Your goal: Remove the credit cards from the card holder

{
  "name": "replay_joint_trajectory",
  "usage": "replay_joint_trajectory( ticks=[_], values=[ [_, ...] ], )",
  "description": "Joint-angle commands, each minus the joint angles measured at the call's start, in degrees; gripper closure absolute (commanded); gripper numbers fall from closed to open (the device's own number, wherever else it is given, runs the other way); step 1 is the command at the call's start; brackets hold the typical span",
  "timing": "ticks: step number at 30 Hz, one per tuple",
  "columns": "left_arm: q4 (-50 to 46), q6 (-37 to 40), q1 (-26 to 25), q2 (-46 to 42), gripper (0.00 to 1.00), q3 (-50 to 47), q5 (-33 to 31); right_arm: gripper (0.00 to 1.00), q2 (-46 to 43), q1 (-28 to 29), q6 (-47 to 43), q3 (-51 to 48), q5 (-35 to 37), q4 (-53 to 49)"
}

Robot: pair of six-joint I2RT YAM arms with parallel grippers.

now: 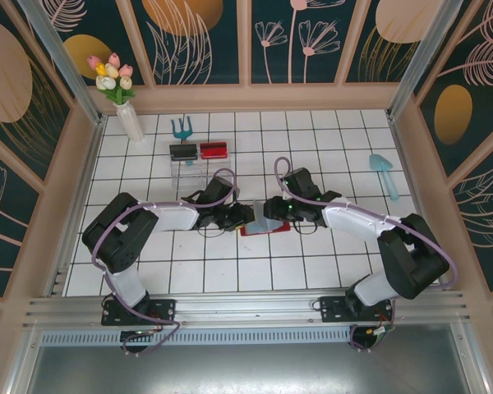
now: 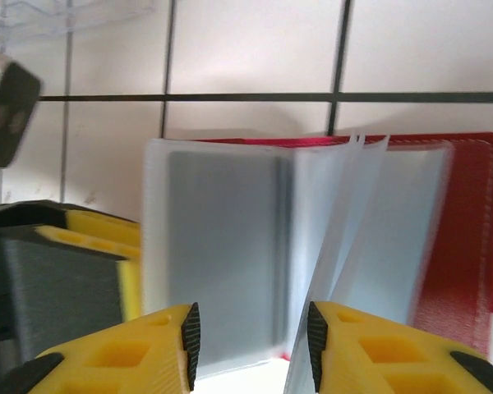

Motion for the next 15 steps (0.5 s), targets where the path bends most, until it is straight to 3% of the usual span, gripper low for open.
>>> replay_joint_trajectory(
  ticks=[1, 15],
  values=[
    [-0.08, -0.11, 0.17, 0.77, 0.60, -0.56, -0.21, 0.56, -0.96, 1.90, -1.40, 3.34, 0.24, -0.09],
    [0.53, -0.21, 0.15, 0.42, 0.60, -0.85, -0.04, 0.57, 9.46, 2.37, -0.01, 9.39, 2.29, -0.14]
  ],
)
